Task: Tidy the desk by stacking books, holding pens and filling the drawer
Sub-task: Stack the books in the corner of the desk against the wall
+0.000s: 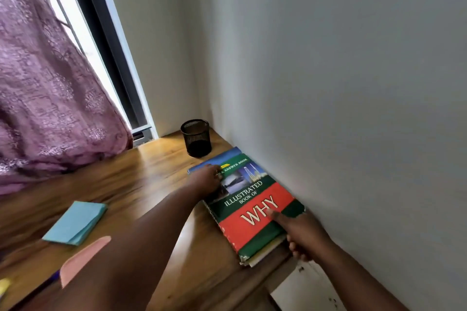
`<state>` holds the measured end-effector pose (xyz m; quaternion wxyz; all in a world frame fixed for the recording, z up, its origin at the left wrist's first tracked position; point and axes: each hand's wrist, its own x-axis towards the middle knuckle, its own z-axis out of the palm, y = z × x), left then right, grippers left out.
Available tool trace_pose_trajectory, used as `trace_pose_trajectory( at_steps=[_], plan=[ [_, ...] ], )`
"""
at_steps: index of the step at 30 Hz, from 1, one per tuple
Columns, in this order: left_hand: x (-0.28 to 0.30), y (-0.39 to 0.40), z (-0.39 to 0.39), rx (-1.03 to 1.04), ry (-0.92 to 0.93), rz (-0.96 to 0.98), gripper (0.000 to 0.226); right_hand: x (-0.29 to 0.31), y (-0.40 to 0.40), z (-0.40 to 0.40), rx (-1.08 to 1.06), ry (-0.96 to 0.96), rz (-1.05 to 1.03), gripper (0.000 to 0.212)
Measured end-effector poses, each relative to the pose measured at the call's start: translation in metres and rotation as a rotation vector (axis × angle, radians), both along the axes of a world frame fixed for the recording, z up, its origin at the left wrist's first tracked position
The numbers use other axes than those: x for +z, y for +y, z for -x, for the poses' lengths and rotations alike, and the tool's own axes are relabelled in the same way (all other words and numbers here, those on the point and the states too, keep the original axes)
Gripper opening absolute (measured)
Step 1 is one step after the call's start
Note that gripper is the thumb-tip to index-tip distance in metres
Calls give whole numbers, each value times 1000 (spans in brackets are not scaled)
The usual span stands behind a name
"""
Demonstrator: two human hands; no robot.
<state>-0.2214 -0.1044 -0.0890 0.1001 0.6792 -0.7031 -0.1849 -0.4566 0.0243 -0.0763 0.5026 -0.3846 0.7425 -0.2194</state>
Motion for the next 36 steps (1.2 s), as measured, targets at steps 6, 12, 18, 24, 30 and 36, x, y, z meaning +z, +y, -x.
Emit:
trace_pose_trajectory(
  at_steps=[6,12,18,24,30,36],
  plan=[
    [6,66,2,-48,93,70,49,-9,16,-2,59,133,245,63],
    [13,231,-35,253,824,99,14,-72,80,-21,-526,-377,230,46],
    [-14,407,-71,840,1776,-469,37,-129,120,-49,-553,-765,-324,53],
    [-126,469,-83,1420,1849,-531,76,-162,134,-76,-430,-936,-374,69],
    [-158,458,-97,1548,2196,74,103,-174,138,-87,-345,-1063,-356,95],
    [-154,453,-94,1504,2283,247,79,-173,140,-86,-320,-1108,-282,104]
  ],
)
